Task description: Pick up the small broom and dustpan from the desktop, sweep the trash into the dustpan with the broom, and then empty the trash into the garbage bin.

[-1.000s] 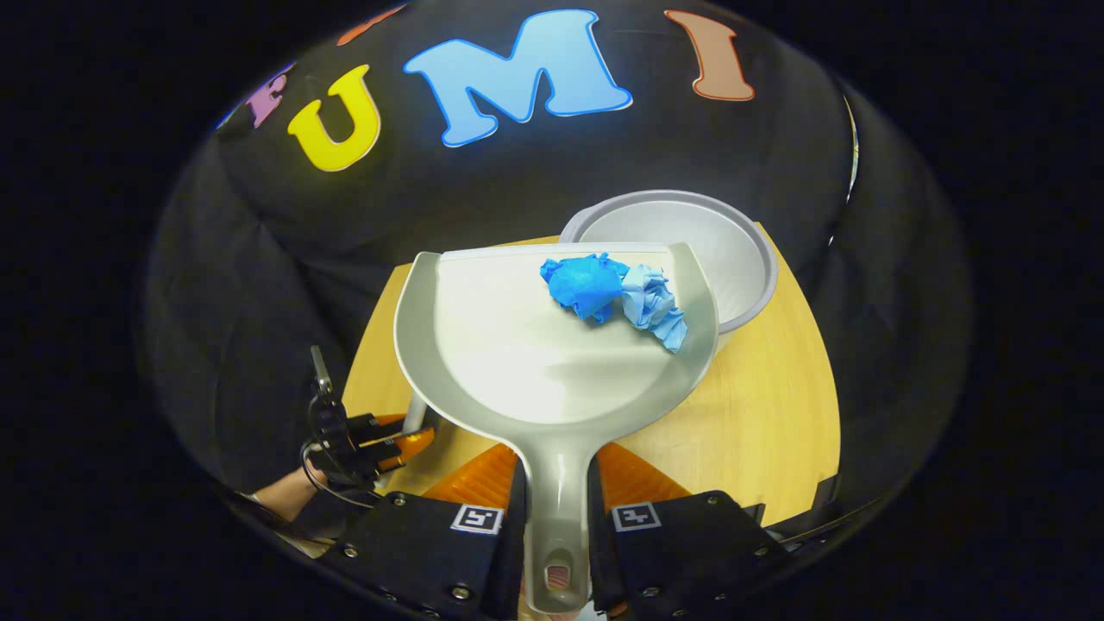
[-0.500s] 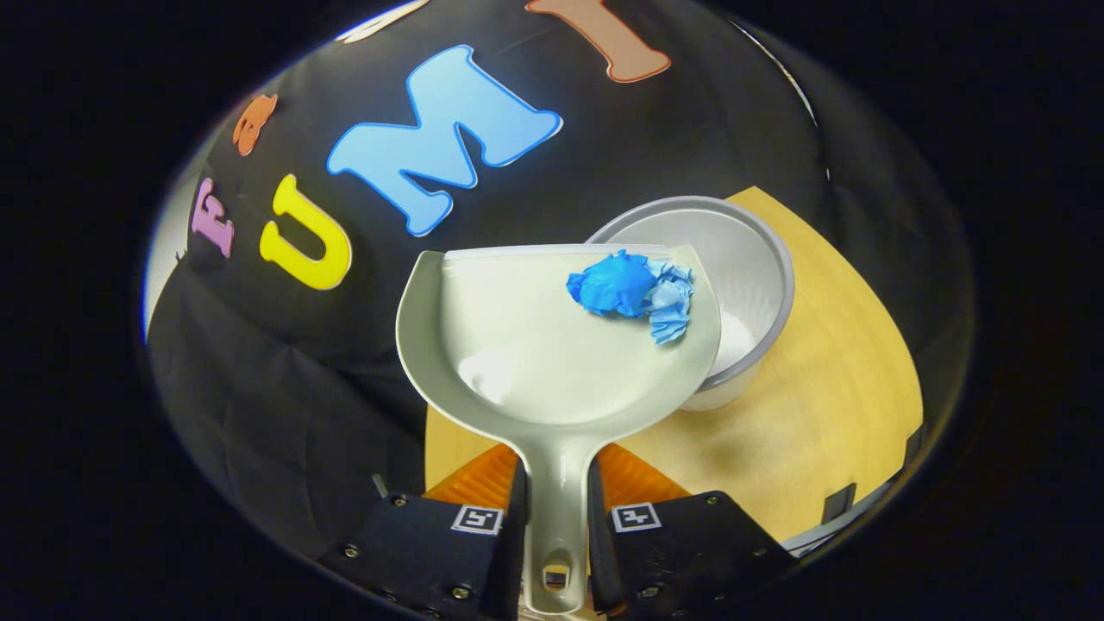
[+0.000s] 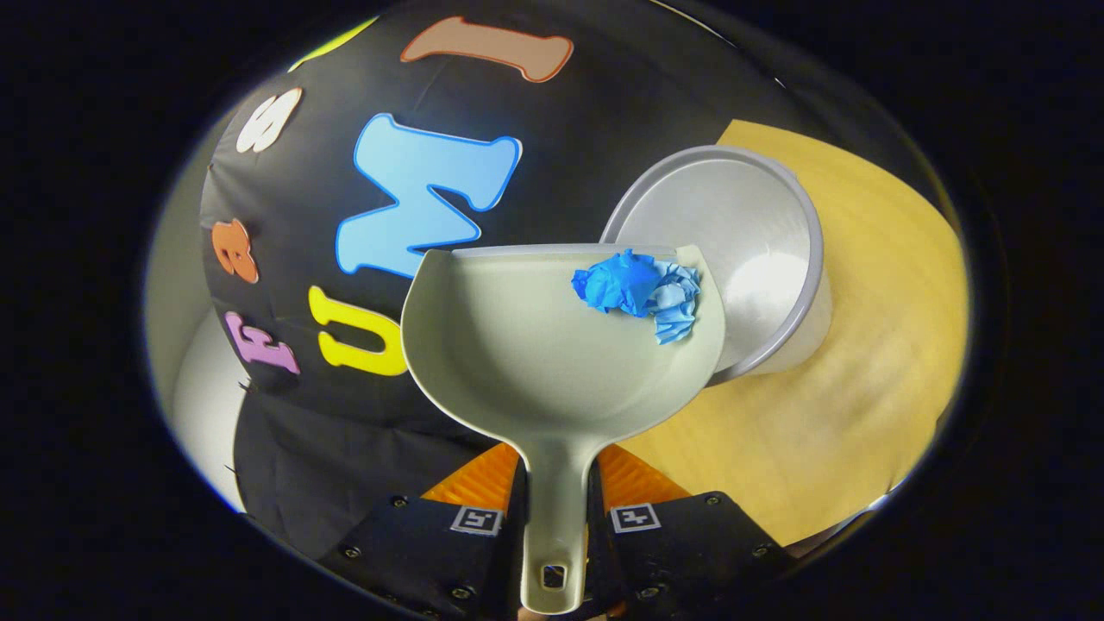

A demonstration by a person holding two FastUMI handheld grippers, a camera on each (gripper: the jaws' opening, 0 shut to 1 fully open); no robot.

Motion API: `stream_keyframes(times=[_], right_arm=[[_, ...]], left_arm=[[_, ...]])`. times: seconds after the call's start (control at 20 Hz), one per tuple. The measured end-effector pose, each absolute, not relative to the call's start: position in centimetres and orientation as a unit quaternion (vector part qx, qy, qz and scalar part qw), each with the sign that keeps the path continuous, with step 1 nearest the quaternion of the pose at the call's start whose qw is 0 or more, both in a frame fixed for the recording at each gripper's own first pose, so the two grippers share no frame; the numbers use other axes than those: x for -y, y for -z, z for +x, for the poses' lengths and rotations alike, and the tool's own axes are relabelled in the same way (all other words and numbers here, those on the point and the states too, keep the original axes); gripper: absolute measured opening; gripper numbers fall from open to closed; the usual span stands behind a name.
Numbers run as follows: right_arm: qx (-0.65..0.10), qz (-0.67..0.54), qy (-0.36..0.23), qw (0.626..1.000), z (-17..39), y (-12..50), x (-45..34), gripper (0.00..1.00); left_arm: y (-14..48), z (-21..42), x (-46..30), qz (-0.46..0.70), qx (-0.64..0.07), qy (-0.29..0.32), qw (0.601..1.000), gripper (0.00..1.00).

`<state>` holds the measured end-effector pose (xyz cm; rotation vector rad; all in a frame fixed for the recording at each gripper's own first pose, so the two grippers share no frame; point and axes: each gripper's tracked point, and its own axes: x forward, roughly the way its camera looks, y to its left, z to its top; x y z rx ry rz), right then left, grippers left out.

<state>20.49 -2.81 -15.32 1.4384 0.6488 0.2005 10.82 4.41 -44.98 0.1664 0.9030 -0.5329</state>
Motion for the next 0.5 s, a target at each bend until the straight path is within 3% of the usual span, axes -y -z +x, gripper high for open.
stream_keyframes(times=[0.2,0.5], right_arm=[[-0.232,0.734,-0.121,0.627,20.9,13.6,3.2,0.31],[-0.156,0.801,-0.131,0.563,21.0,12.2,4.4,0.31]], left_arm=[[44.9,10.0,-3.8,0.072,-0.435,0.247,0.863,0.51],[44.2,9.1,-4.1,0.071,-0.432,0.238,0.867,0.46]])
